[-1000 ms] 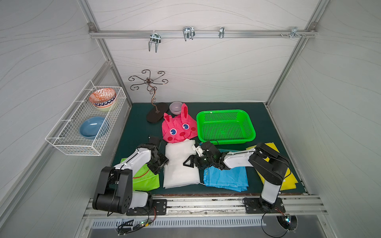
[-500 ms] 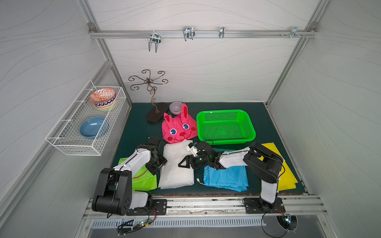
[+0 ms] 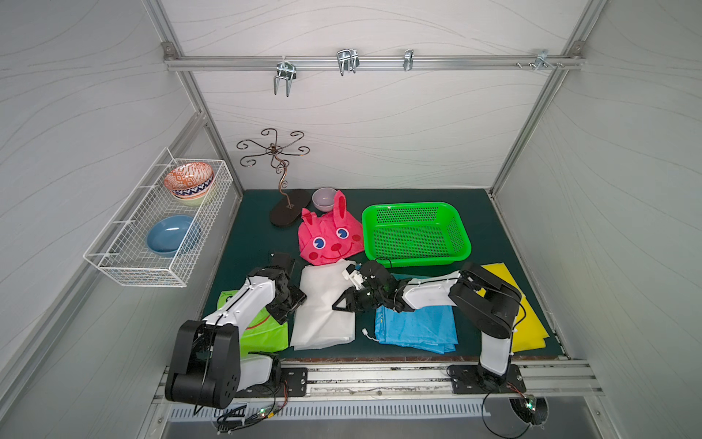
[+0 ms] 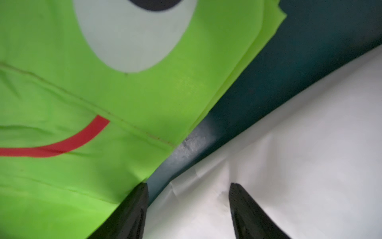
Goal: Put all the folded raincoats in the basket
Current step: Pick up the raincoat from the center of the board.
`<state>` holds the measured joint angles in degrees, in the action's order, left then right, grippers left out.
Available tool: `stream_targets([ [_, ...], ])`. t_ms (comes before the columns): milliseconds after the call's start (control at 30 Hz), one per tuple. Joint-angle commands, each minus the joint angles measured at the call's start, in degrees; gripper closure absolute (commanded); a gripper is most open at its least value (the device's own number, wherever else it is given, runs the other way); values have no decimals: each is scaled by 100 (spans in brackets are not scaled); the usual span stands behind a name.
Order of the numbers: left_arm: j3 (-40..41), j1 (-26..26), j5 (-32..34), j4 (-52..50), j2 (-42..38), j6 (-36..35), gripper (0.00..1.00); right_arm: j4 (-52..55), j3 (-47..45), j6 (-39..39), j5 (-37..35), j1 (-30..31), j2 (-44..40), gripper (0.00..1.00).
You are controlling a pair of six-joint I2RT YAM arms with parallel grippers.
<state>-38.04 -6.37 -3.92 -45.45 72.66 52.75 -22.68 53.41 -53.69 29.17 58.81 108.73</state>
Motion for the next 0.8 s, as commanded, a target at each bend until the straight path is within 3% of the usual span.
stream_targets([
  [0,-193,15,174,-361,-224,64,32,339,180,256,-59,112,-262,74],
  [300,-774,21,676,-1001,-948,19,28,1137,352,544,-74,201,-1022,84],
  [500,-1265,22,814,-1193,-1343,-371,26,1910,604,614,-121,162,-1667,91],
  [633,-1455,13,740,-1132,-1737,-622,25,2381,847,576,-121,-25,-1970,94],
  [767,-1203,14,265,-558,-2231,-764,20,2707,1010,519,-131,-387,-2301,95],
])
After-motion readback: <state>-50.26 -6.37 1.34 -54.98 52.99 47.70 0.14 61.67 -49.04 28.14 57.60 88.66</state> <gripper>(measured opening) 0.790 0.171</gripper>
